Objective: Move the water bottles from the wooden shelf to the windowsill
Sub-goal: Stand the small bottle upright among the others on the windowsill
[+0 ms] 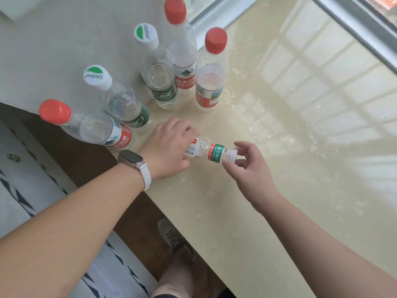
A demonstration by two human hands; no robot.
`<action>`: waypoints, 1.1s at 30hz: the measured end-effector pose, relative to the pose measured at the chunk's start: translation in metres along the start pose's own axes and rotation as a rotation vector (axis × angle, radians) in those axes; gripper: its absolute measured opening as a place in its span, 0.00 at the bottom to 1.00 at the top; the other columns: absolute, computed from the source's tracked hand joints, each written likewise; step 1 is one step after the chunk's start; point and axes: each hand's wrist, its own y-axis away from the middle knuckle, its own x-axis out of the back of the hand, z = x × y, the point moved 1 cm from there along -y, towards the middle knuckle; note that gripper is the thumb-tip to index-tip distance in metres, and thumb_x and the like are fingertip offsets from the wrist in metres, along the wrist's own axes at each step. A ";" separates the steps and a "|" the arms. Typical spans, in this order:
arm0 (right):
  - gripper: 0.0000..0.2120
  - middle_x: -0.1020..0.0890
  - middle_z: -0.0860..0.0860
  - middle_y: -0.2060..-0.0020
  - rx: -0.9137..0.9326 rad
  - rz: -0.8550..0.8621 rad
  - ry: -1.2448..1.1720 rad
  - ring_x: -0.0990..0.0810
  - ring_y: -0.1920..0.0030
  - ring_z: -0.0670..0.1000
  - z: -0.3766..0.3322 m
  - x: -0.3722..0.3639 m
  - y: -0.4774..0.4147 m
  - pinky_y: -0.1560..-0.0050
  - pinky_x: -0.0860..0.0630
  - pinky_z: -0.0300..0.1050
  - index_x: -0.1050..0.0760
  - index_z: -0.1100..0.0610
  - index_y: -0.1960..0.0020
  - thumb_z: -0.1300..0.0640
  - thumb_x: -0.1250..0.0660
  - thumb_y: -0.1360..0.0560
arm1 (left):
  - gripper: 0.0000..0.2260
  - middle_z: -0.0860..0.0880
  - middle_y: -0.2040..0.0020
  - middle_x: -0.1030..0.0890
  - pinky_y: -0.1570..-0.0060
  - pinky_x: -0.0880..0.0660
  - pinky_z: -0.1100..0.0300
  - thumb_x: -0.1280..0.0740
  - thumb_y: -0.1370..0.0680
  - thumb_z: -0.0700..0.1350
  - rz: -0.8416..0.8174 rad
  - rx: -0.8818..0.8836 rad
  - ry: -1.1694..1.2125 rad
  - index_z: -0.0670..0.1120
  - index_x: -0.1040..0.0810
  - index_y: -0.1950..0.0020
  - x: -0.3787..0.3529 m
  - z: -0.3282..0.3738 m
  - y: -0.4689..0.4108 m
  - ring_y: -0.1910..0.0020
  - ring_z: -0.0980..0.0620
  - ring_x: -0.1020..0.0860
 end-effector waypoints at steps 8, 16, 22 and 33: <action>0.18 0.21 0.40 0.42 0.045 -0.099 -0.124 0.19 0.47 0.44 -0.021 -0.025 0.001 0.53 0.24 0.39 0.28 0.45 0.37 0.53 0.28 0.24 | 0.34 0.47 0.37 0.26 0.41 0.28 0.53 0.22 0.31 0.52 0.154 0.522 0.458 0.45 0.30 0.30 0.004 0.014 0.030 0.39 0.48 0.27; 0.24 0.21 0.40 0.41 0.129 -0.125 -0.050 0.20 0.44 0.44 -0.040 -0.050 -0.009 0.46 0.21 0.46 0.27 0.46 0.36 0.46 0.30 0.31 | 0.36 0.53 0.32 0.27 0.40 0.25 0.51 0.21 0.33 0.59 0.143 0.686 0.765 0.50 0.37 0.35 0.000 0.023 0.040 0.34 0.51 0.25; 0.19 0.19 0.40 0.42 0.138 -0.162 -0.074 0.19 0.42 0.45 -0.042 -0.049 -0.021 0.43 0.22 0.46 0.24 0.46 0.39 0.48 0.31 0.30 | 0.31 0.61 0.37 0.29 0.39 0.23 0.55 0.20 0.29 0.44 0.163 0.628 0.943 0.52 0.38 0.38 -0.007 0.012 0.041 0.36 0.63 0.27; 0.14 0.19 0.44 0.43 0.224 -0.020 -0.104 0.19 0.51 0.39 -0.069 -0.030 -0.042 0.52 0.25 0.38 0.25 0.45 0.43 0.53 0.33 0.28 | 0.32 0.51 0.41 0.28 0.40 0.29 0.61 0.21 0.31 0.45 0.439 0.632 0.760 0.47 0.28 0.29 0.005 0.000 0.010 0.41 0.53 0.26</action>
